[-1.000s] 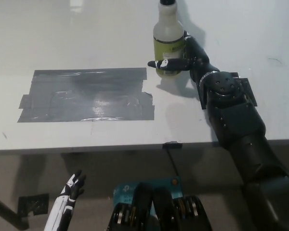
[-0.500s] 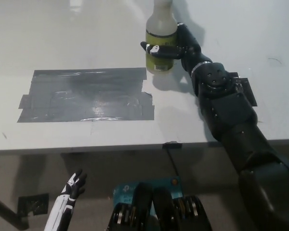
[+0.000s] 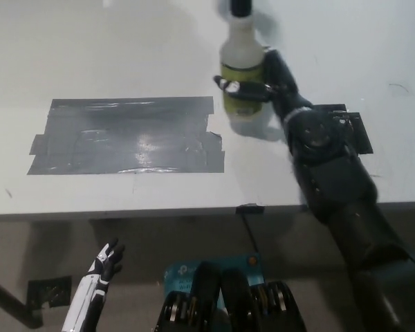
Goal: A person hands a spray bottle to the robot which it grabs with its right hand and places on the black spot infront of it on the table
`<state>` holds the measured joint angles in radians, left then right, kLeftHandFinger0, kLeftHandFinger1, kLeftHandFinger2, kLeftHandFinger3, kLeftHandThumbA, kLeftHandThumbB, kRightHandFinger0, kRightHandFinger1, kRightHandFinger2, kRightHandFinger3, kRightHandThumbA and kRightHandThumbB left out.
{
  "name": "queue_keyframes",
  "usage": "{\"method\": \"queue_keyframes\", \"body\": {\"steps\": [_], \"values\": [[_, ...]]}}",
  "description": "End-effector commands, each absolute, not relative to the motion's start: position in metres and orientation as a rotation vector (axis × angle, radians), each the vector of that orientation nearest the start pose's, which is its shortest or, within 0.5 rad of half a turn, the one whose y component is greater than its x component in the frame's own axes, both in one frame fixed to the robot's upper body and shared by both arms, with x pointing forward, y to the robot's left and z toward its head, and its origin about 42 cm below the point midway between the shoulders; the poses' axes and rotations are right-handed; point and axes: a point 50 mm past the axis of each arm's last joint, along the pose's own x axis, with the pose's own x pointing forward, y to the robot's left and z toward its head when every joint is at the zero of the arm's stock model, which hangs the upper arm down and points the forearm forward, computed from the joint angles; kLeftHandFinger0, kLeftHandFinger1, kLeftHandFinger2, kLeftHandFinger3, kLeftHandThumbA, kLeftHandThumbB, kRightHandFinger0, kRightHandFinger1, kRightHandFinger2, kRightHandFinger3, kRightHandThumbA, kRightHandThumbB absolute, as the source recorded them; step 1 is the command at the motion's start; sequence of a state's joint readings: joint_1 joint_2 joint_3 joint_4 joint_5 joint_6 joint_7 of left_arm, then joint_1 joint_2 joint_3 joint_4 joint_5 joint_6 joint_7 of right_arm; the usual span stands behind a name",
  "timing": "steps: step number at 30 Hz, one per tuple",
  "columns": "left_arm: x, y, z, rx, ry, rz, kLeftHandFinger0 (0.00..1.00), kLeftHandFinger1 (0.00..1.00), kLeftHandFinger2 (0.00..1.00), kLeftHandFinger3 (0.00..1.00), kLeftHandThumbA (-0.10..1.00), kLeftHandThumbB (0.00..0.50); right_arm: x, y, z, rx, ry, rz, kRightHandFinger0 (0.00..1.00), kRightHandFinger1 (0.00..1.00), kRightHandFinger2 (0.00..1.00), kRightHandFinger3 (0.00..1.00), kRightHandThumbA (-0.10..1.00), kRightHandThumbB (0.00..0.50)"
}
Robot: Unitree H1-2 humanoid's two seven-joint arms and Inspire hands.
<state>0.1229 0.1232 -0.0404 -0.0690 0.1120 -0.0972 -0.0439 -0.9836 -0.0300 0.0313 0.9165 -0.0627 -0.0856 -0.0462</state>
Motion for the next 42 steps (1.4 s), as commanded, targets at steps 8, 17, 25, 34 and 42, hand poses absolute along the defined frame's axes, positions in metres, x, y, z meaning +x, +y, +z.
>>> {"method": "queue_keyframes", "body": {"steps": [8, 17, 25, 34, 42], "values": [[0.241, 0.247, 0.094, 0.226, -0.1, -0.067, 1.0, 1.0, 1.0, 1.0, 1.0, 0.045, 0.538, -0.219, 0.322, -0.175, -0.494, -0.065, 0.07, 0.21, 0.42, 0.38, 0.73, 0.436], [0.241, 0.245, 0.092, 0.207, -0.086, -0.061, 1.0, 1.0, 1.0, 1.0, 1.0, 0.068, 0.52, -0.229, 0.292, -0.089, -0.499, -0.225, 0.03, 0.2, 0.44, 0.32, 0.68, 0.421], [0.242, 0.244, 0.095, 0.189, -0.083, -0.063, 1.0, 1.0, 1.0, 1.0, 1.0, 0.048, 0.514, -0.205, 0.246, -0.1, -0.462, -0.317, 0.06, 0.13, 0.3, 0.17, 0.71, 0.403], [0.243, 0.242, 0.095, 0.201, -0.088, -0.068, 1.0, 1.0, 1.0, 1.0, 1.0, 0.045, 0.51, -0.171, 0.228, -0.049, -0.436, -0.328, 0.0, 0.08, 0.29, 0.15, 0.72, 0.392], [0.243, 0.243, 0.095, 0.176, -0.091, -0.067, 1.0, 1.0, 1.0, 1.0, 1.0, 0.031, 0.509, -0.168, 0.222, -0.15, -0.489, -0.314, 0.0, 0.11, 0.3, 0.13, 0.69, 0.398]]}}
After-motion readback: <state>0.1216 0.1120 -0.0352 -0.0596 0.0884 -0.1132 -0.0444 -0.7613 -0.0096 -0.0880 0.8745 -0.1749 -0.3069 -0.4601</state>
